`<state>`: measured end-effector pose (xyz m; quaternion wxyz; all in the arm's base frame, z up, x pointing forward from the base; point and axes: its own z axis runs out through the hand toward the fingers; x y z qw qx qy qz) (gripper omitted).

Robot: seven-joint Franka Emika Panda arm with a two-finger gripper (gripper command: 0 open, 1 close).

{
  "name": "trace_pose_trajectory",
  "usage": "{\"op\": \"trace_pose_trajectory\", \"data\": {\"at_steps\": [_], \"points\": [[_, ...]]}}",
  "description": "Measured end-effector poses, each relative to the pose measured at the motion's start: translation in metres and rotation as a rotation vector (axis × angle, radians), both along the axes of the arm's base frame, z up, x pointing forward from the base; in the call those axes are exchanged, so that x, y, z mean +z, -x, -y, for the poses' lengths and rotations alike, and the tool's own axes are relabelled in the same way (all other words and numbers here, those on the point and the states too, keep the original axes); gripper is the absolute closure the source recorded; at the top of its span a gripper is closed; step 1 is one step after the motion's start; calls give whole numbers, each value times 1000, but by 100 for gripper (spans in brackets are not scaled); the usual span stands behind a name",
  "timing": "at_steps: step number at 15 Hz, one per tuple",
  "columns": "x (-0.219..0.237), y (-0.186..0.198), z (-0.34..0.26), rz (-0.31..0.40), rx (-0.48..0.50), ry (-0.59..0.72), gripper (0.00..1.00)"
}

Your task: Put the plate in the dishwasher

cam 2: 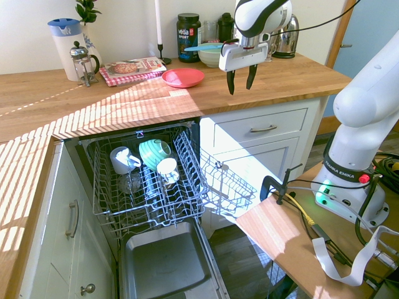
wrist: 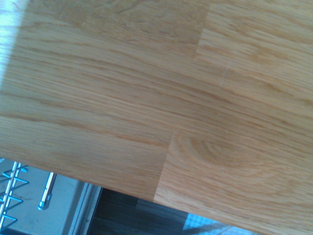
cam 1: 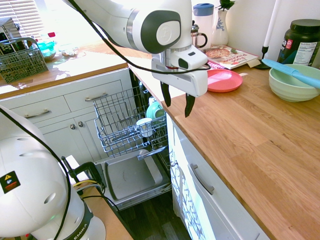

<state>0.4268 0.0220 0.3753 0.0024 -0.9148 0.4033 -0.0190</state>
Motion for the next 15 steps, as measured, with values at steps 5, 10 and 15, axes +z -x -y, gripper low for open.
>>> {"op": "trace_pose_trajectory", "data": {"at_steps": [5,10,15], "points": [[5,-9,18,74,-45,-70,0],[-6,-71,76,272,-153,-256,0],[0,-156,93,334,-168,-382,0]]}}
